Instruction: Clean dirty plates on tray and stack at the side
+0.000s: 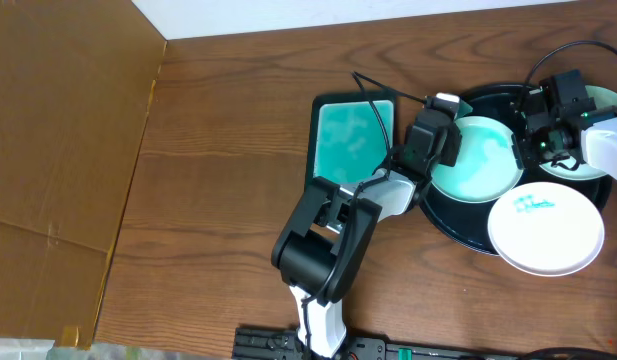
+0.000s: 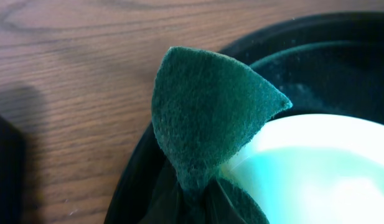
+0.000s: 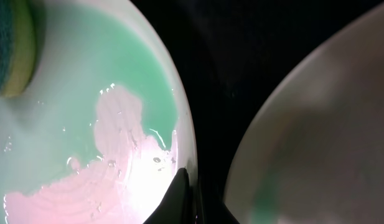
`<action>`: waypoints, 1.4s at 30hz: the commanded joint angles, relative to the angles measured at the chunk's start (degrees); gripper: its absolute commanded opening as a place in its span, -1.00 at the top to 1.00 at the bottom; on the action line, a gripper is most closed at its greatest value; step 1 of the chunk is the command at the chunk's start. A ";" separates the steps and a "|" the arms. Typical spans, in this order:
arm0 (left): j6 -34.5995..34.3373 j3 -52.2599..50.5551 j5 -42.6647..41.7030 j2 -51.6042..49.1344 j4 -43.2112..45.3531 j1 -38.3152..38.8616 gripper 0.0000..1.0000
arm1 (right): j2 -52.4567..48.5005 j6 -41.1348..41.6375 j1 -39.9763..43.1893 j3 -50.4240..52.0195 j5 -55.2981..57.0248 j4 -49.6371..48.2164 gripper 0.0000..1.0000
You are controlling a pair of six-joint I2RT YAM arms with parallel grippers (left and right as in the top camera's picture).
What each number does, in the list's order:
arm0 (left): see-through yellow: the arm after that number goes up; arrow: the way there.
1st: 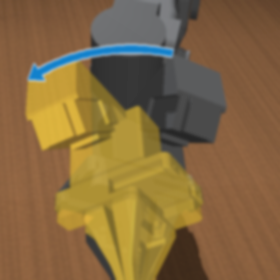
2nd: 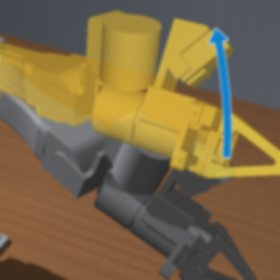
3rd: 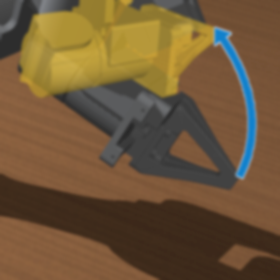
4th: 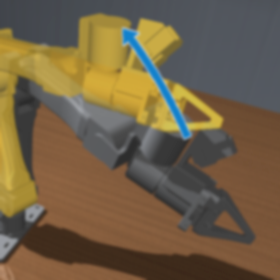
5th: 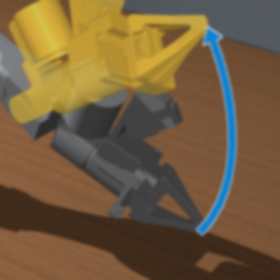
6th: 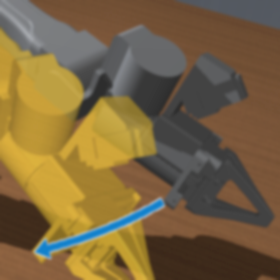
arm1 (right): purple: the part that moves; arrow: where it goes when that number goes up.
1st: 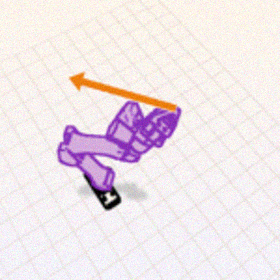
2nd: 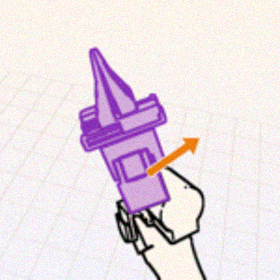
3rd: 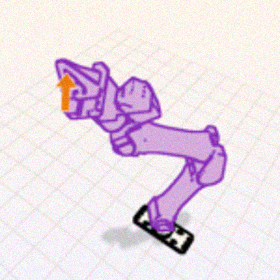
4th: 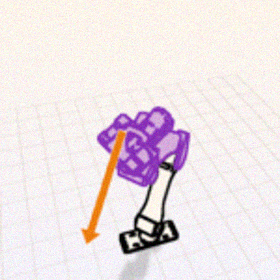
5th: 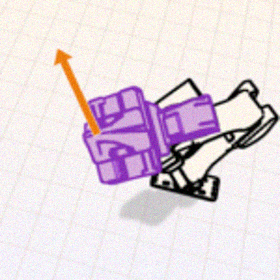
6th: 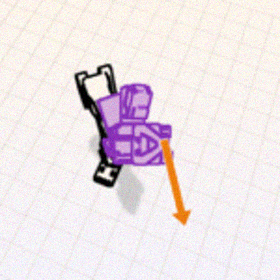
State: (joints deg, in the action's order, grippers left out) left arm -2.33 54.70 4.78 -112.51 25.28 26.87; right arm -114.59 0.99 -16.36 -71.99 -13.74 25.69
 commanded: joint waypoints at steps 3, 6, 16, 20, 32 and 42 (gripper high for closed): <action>2.75 -0.04 6.88 0.44 -3.17 -0.13 0.86 | -0.07 -2.36 -0.24 0.55 2.12 1.38 0.98; 2.82 -0.04 6.93 2.10 -3.19 1.60 0.86 | -0.07 -2.36 -0.24 0.55 2.12 1.55 0.98; 7.02 -0.04 6.36 2.97 3.28 3.82 0.86 | -0.07 -2.38 -0.24 0.55 2.12 1.53 0.98; 7.04 -0.04 4.96 0.09 4.98 3.32 0.86 | -0.07 -2.38 -0.24 0.55 2.12 1.55 0.98; 1.86 -0.04 5.11 4.39 -8.31 3.10 0.86 | -0.07 -2.36 -0.24 0.55 2.12 1.46 0.98; -5.29 -0.04 5.16 29.46 -25.97 3.04 0.85 | -0.07 -0.24 -0.24 0.52 2.08 2.05 0.98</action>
State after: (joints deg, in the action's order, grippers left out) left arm -4.54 54.52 9.39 -91.29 2.55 30.22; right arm -114.59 -0.40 -16.36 -71.99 -14.17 26.39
